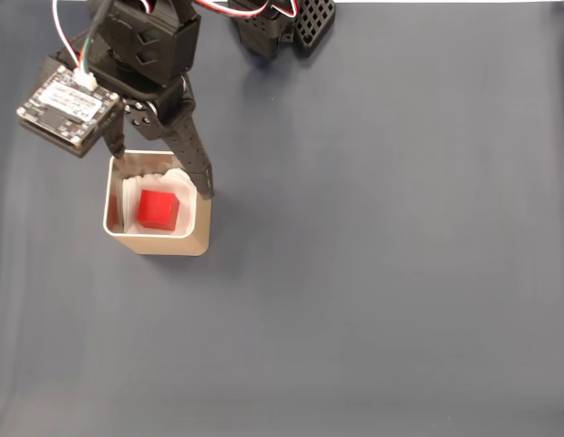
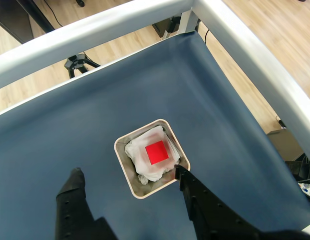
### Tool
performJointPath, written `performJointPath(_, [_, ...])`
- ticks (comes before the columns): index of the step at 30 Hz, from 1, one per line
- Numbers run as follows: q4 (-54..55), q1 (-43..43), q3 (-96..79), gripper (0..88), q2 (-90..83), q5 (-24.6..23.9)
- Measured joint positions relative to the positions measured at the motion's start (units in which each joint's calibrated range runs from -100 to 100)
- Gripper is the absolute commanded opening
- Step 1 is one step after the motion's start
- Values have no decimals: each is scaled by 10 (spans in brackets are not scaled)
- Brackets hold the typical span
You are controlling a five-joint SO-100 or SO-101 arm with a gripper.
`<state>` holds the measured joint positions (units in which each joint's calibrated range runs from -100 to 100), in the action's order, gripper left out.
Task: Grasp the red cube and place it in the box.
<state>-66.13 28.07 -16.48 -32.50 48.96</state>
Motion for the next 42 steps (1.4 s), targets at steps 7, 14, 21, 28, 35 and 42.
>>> performJointPath(7, [4,0,0,431,0,-1])
performJointPath(14, [23,-2,-13,106,-9,-13])
performJointPath(21, [52,-68,-50,1,-55,-31])
performJointPath(28, [38,-188,-115,1,-130,-62])
performJointPath(35, [37,-293,-247,1,-230,-84])
performJointPath(42, [38,-307,-406,1,-344,-93])
